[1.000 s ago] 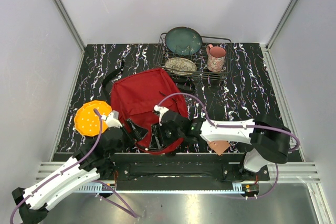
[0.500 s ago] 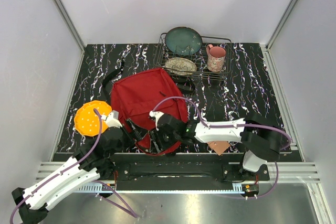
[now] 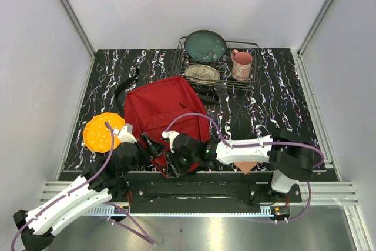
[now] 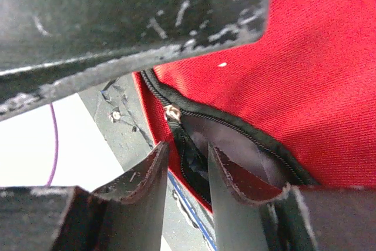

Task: Pack the student bag
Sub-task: Zip the student bag at the center of the board.

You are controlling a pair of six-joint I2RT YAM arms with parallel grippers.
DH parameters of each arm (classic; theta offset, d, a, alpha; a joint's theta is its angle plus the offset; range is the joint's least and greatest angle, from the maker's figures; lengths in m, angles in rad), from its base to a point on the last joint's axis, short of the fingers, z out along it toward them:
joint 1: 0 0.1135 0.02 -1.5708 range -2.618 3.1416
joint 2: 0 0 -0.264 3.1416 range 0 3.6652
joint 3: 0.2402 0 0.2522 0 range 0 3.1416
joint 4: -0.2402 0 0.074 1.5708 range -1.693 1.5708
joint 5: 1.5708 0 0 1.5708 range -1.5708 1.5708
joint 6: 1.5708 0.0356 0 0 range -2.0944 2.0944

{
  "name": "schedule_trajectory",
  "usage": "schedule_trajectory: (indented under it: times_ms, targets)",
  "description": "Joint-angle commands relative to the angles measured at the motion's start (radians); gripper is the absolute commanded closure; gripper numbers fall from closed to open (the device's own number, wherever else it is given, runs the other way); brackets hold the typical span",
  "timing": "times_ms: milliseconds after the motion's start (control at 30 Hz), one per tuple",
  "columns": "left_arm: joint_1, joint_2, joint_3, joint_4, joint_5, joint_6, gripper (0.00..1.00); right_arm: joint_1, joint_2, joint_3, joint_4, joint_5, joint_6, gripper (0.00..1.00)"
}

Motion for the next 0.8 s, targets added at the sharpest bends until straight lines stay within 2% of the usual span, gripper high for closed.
schedule_trajectory:
  times_ms: [0,133,233,267,367,567,767]
  targets:
    - [0.003,0.006,0.049,0.065,-0.022,-0.003,0.14,0.042,0.017,0.026,0.017,-0.048,0.011,0.6]
    - [0.003,-0.002,0.046,0.067,-0.022,-0.008,0.14,0.051,0.027,0.029,0.017,-0.029,0.02,0.6]
    - [0.005,-0.004,0.044,0.065,-0.024,-0.008,0.14,0.051,0.032,0.04,0.017,-0.019,0.016,0.69]
    - [0.003,-0.004,0.047,0.067,-0.024,-0.006,0.14,0.051,0.034,0.038,0.014,-0.017,0.016,0.79]
    - [0.003,0.001,0.047,0.067,-0.024,-0.006,0.14,0.051,0.029,0.035,0.017,-0.009,0.011,0.96]
    - [0.003,0.002,0.041,0.067,-0.022,-0.009,0.14,0.051,-0.008,0.015,0.05,0.014,0.023,1.0]
    - [0.005,0.002,0.026,0.061,-0.016,-0.011,0.15,0.053,-0.083,-0.001,0.031,0.133,0.046,1.0]
